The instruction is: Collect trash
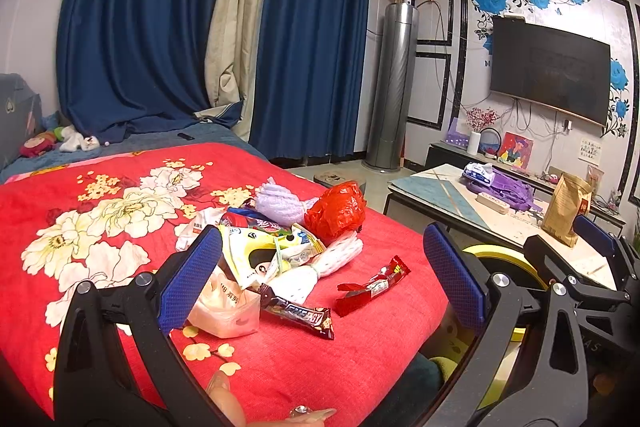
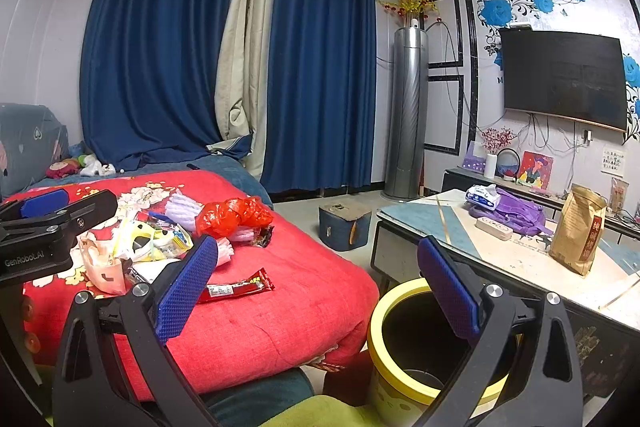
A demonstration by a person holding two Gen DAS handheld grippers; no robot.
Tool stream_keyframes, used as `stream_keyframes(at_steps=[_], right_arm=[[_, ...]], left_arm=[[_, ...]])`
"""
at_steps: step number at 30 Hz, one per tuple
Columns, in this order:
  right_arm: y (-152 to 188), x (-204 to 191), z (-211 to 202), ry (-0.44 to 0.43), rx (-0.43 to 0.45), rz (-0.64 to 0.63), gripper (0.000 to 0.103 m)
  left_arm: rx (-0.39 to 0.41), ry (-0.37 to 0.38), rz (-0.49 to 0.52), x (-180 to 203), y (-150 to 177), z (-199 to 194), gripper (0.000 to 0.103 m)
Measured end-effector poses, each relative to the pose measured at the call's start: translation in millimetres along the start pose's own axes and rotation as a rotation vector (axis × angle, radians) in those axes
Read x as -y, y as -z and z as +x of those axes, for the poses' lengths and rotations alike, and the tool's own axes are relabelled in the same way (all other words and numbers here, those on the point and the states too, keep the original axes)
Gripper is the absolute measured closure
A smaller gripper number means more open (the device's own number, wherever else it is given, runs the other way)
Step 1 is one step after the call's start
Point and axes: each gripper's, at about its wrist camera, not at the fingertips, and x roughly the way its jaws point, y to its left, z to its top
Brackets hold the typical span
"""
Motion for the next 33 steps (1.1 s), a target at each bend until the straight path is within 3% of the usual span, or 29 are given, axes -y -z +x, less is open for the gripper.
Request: stream_keyframes(at_steps=[20, 33], right_arm=[[11.0, -0.4, 0.2, -0.014, -0.006, -0.003, 0.006], [1.8, -38.7, 1.4, -0.269, -0.037, -0.125, 0.006]], left_arm=[[-0.003, -0.005, -0.004, -4.9, -0.7, 1.1, 0.011], [-0.027, -0.084, -0.085, -44.5, -4.4, 8.3, 0.011]])
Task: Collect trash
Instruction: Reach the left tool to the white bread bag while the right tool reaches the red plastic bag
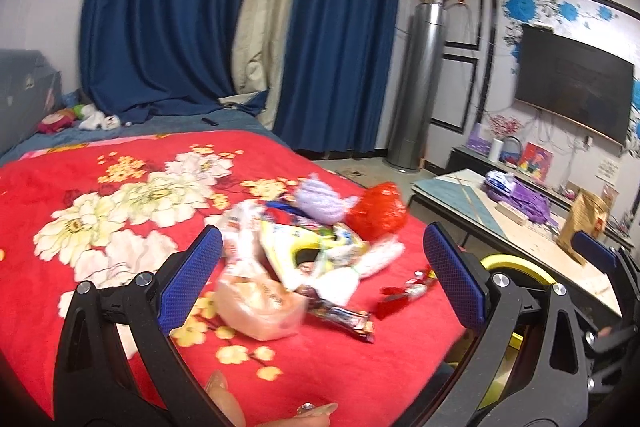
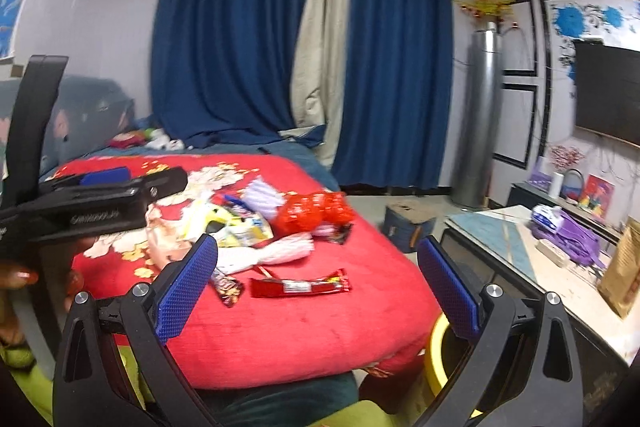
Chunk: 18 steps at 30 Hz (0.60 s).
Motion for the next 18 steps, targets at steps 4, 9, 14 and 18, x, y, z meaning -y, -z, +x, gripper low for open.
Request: stream_keyframes(at_steps=[4, 9, 14, 18], right_arm=[[-6.8, -10.1, 11.3, -0.055, -0.021, -0.013, 0.006], [-12.7, -16.3, 31.5, -0.093, -0.069, -0.013, 0.006], [-18.8, -12.9, 58.3, -0.088, -0.102, -0.017, 0.006], [-23.4, -5.1, 85.3, -0.065, -0.134, 0.016, 0.006]], left_arm=[[-0.008, -0.043, -0.035, -20.7, -1.4, 2.5, 0.011], [-0.054, -0.088, -0.059, -39.0, 0.1, 9.9, 0.011], [-0.142, -0.128, -0.102, -63.2, 7.1, 23.9, 0.011], [-0.174, -0.076, -0.168, -78.4, 14.0, 28.2, 0.011]])
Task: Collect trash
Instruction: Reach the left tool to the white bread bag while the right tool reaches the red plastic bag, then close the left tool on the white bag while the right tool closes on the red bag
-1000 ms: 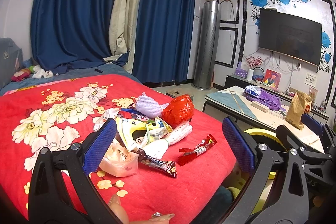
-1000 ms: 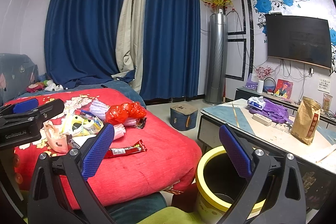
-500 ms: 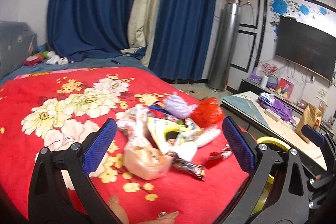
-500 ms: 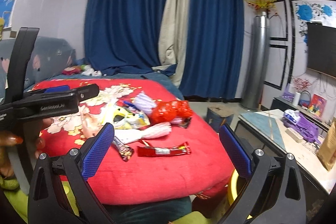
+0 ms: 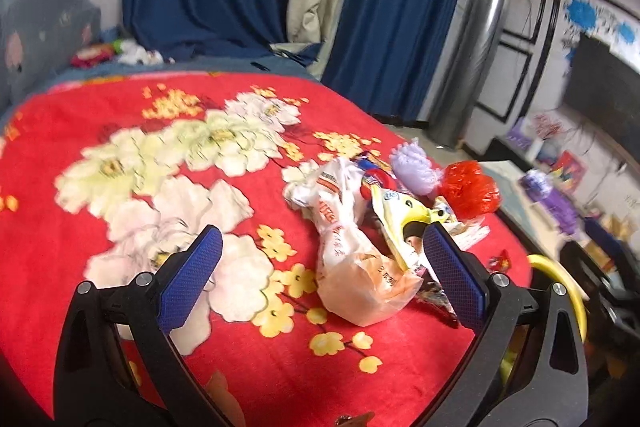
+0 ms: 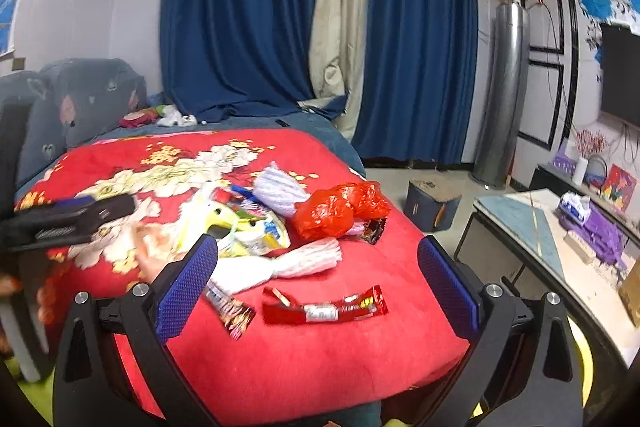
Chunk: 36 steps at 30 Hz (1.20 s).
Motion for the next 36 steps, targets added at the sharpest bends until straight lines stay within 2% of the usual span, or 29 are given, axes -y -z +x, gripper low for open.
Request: stream_keyframes(at_steps=[9, 12, 16, 20, 22, 23, 25, 27, 29, 31, 36], right_arm=[[-21.0, 11.4, 49.1, 0.04, -0.041, 0.042, 0.007], [-23.6, 12.8, 66.2, 0.045, -0.074, 0.052, 0.013], [-23.5, 17.3, 89.5, 0.058, -0.131, 0.067, 0.03], [-25.0, 22.2, 106.5, 0.046, -0.159, 0.098, 0.037], [-25.6, 23.3, 112.9, 0.037, -0.169, 0.112, 0.047], [-25.5, 23.0, 116.1, 0.029, -0.175, 0.115, 0.051], [-24.2, 22.9, 120.2, 0.011, -0.186, 0.122, 0.065], [-22.6, 21.8, 121.4, -0.002, -0.185, 0.126, 0.075], [-21.7, 20.3, 119.0, -0.009, -0.17, 0.125, 0.082], [-21.6, 19.9, 114.4, -0.014, -0.151, 0.124, 0.089], [-22.1, 24.9, 99.1, -0.025, -0.102, 0.141, 0.093]], left_arm=[[-0.119, 0.093, -0.062, -7.4, 5.8, 28.6, 0.011], [-0.144, 0.107, -0.073, -8.6, 7.9, 34.8, 0.011], [-0.172, 0.133, -0.098, -11.8, 9.3, 43.3, 0.012], [-0.205, 0.15, -0.131, -17.9, 12.2, 52.4, 0.024], [-0.219, 0.166, -0.146, -20.6, 13.5, 55.5, 0.03], [-0.222, 0.175, -0.151, -21.0, 14.1, 56.0, 0.04], [-0.231, 0.185, -0.161, -22.5, 14.9, 57.3, 0.049], [-0.232, 0.206, -0.166, -23.1, 15.0, 56.7, 0.063], [-0.226, 0.21, -0.153, -21.0, 15.1, 54.0, 0.072], [-0.212, 0.205, -0.141, -19.1, 14.5, 50.3, 0.075], [-0.133, 0.186, -0.128, -20.6, 7.0, 31.6, 0.084]])
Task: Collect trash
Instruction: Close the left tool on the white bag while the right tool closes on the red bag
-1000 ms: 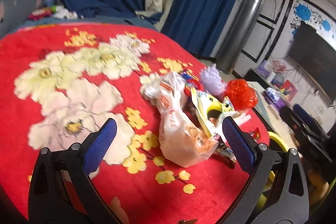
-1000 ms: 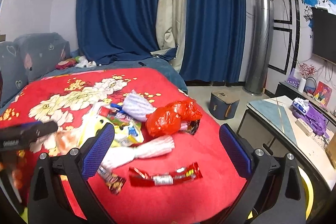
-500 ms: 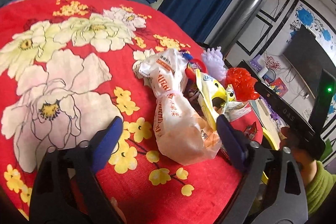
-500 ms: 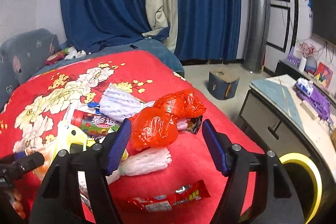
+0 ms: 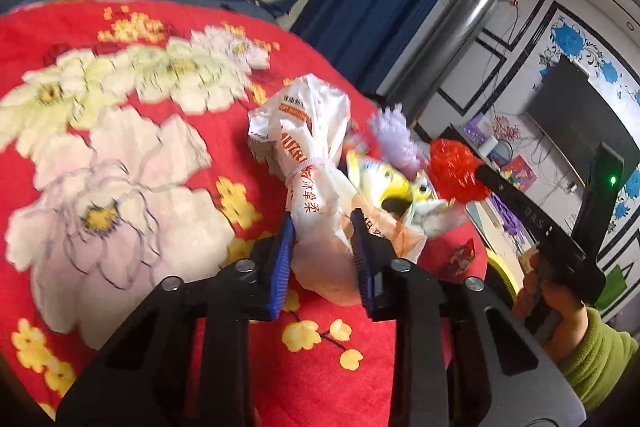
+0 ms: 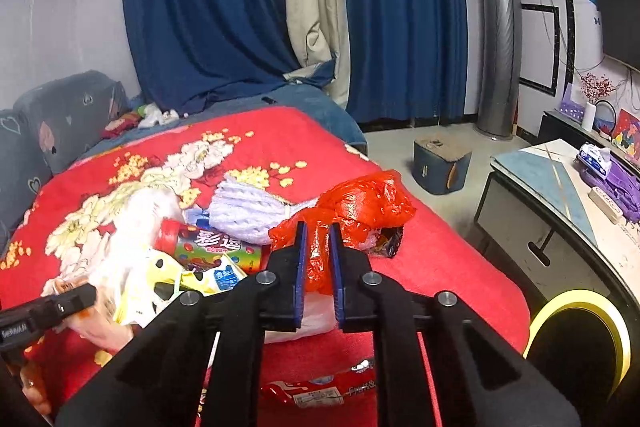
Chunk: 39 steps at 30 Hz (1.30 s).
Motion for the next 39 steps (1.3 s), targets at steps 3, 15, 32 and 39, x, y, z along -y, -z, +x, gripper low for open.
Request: stream_keyframes(at_steps=[3, 15, 32, 39], right_arm=[[-1.1, 4.0, -10.7, -0.003, 0.03, 0.01, 0.094], [-9.3, 21.0, -55.3, -0.017, 0.118, 0.022, 0.094], [-1.8, 62.1, -103.6, 0.045, 0.162, 0.03, 0.095], [5.2, 80.1, -121.8, 0.092, 0.166, 0.04, 0.095]], left_arm=[[0.056, -0.019, 0.035, 5.9, -5.8, -13.8, 0.084], [0.178, -0.017, 0.18, 41.4, -17.2, -43.9, 0.084], [0.12, 0.093, 0.355, 112.1, -5.9, -15.0, 0.084], [0.087, 0.139, 0.386, 135.3, -4.0, 0.7, 0.084]])
